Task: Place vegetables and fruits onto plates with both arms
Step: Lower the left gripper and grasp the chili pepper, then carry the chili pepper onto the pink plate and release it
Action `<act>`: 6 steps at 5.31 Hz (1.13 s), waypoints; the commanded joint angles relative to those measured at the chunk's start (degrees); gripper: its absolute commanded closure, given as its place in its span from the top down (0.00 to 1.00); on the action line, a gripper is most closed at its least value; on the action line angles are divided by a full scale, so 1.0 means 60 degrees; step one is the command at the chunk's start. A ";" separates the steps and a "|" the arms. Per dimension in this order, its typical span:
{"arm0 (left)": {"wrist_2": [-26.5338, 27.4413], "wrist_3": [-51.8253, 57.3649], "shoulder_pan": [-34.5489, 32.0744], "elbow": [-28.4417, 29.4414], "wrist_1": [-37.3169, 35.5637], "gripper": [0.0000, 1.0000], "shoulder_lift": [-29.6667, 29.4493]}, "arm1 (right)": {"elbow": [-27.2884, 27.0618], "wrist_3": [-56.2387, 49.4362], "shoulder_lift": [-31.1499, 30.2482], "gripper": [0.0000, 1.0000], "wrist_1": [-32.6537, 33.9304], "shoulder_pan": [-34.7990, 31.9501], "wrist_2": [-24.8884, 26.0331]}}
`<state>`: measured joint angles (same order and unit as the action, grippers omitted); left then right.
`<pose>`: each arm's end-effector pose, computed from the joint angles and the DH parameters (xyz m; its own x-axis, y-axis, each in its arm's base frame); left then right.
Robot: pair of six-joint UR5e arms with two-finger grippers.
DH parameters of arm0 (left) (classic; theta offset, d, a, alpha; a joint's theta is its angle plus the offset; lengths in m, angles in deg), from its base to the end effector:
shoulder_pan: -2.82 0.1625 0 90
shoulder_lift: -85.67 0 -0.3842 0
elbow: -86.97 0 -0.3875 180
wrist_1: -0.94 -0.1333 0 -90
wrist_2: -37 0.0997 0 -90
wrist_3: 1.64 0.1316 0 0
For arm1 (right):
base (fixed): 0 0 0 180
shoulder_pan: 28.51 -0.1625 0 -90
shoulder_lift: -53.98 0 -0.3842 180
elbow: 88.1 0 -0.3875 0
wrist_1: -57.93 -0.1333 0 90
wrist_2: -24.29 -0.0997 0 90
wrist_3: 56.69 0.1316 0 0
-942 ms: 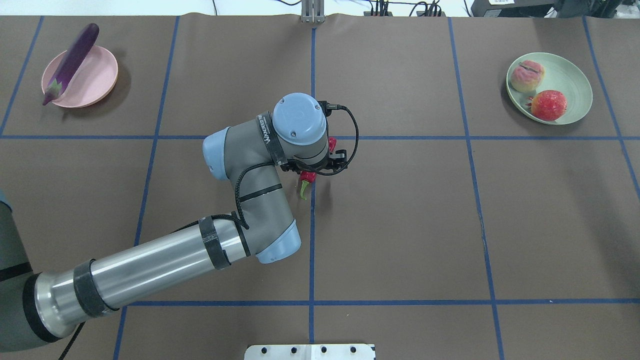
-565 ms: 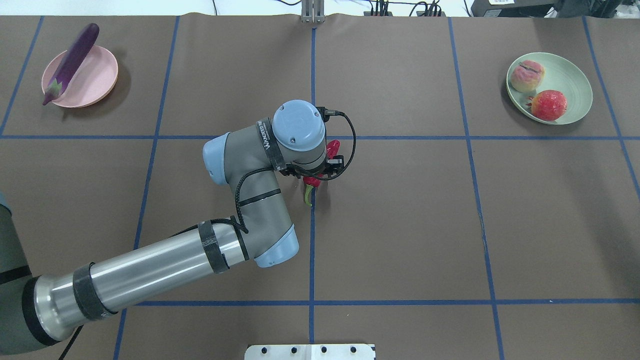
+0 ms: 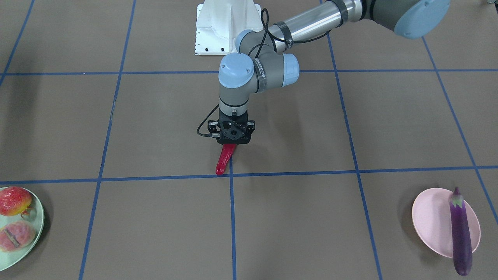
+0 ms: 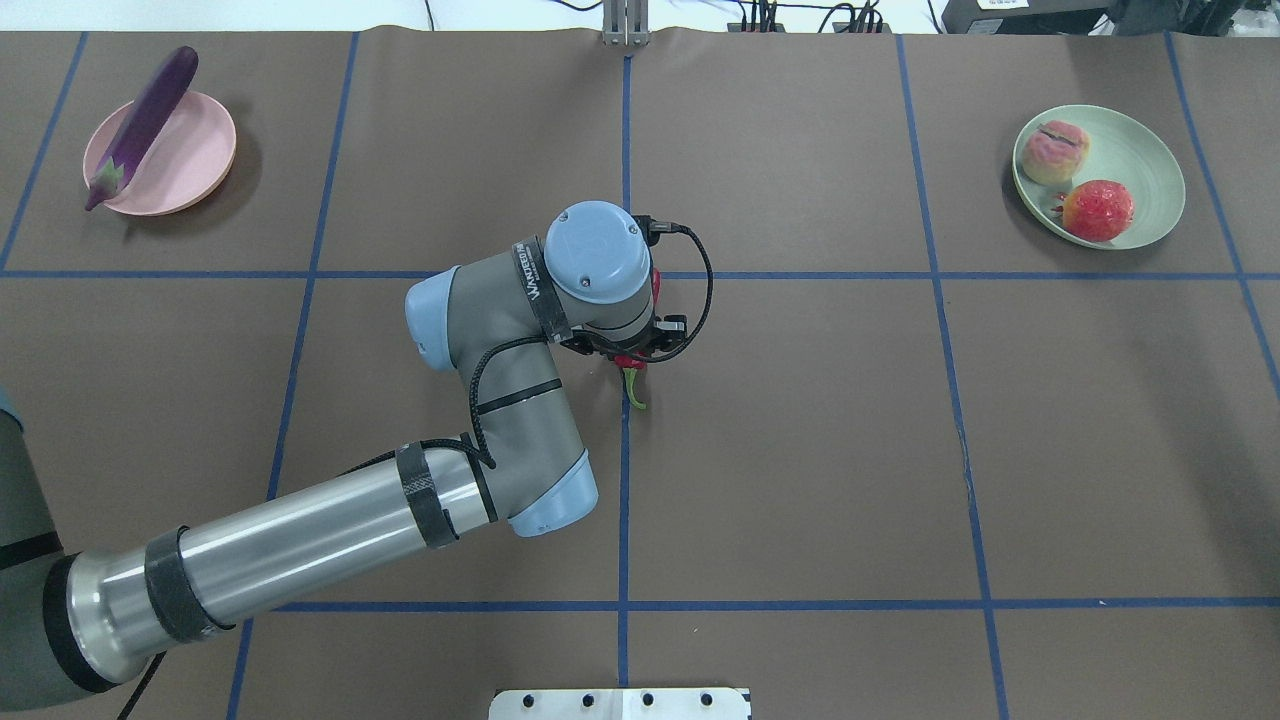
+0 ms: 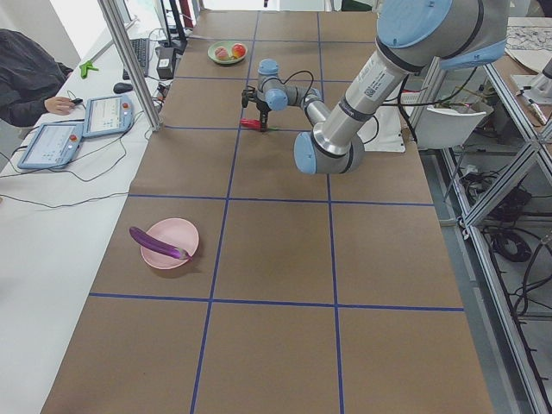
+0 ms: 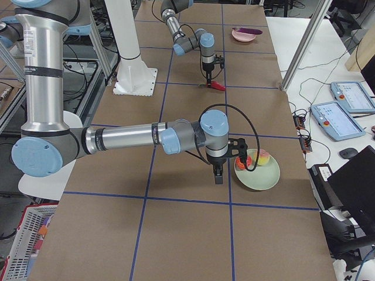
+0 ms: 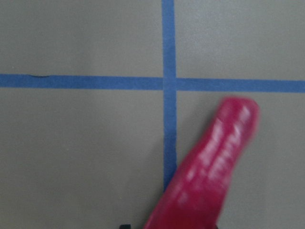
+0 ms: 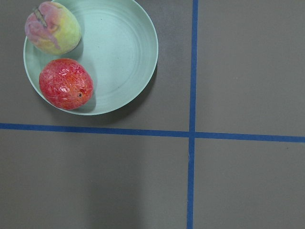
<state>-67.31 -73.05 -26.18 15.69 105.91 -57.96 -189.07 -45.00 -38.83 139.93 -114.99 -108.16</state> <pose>0.6411 -0.4706 0.1745 0.6312 0.0033 -0.7756 0.1089 0.9897 0.0928 0.0145 -0.4893 0.5568 0.7219 -0.0337 0.6912 -0.0891 0.9860 0.1412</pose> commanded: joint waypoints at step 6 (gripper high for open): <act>-0.2596 0.9010 -0.6026 0.0753 -0.0197 0.00 0.3001 | 0.0041 0.0000 0.0000 1.00 0.0000 0.0000 0.0000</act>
<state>-82.72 -30.12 -57.11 16.55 104.39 -42.41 -188.92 -45.00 -38.83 139.93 -114.99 -108.16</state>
